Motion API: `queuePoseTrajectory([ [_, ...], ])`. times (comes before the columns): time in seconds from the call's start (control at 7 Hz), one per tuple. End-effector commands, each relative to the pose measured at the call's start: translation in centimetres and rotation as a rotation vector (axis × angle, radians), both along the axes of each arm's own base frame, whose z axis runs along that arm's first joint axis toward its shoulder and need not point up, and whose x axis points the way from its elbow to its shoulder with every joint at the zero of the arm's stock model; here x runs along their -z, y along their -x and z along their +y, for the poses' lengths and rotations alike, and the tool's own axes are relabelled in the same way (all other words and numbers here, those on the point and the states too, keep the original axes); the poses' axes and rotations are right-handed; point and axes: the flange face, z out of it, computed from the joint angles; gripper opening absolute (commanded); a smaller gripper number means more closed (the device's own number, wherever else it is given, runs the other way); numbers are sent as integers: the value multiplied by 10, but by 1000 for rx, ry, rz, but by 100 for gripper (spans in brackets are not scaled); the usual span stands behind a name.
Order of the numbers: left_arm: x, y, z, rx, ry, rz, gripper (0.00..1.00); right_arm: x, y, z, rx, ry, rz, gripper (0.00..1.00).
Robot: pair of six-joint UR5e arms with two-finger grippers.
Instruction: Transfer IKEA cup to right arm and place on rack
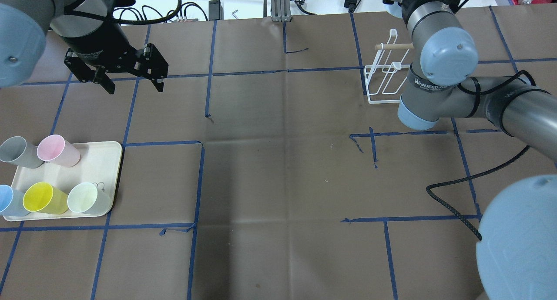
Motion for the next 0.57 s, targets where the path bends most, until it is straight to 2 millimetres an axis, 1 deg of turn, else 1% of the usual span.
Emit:
queuePoseTrajectory([
  [0.0, 4, -5, 2, -3, 5, 1, 100, 35, 15, -19, 7, -4, 74, 8],
  [0.29, 6, 0, -1, -24, 12, 7, 100, 44, 15, -31, 9, 1, 76, 9],
  [0.43, 7, 2, -2, -33, 11, 21, 100, 51, 13, -33, 6, -1, 74, 9],
])
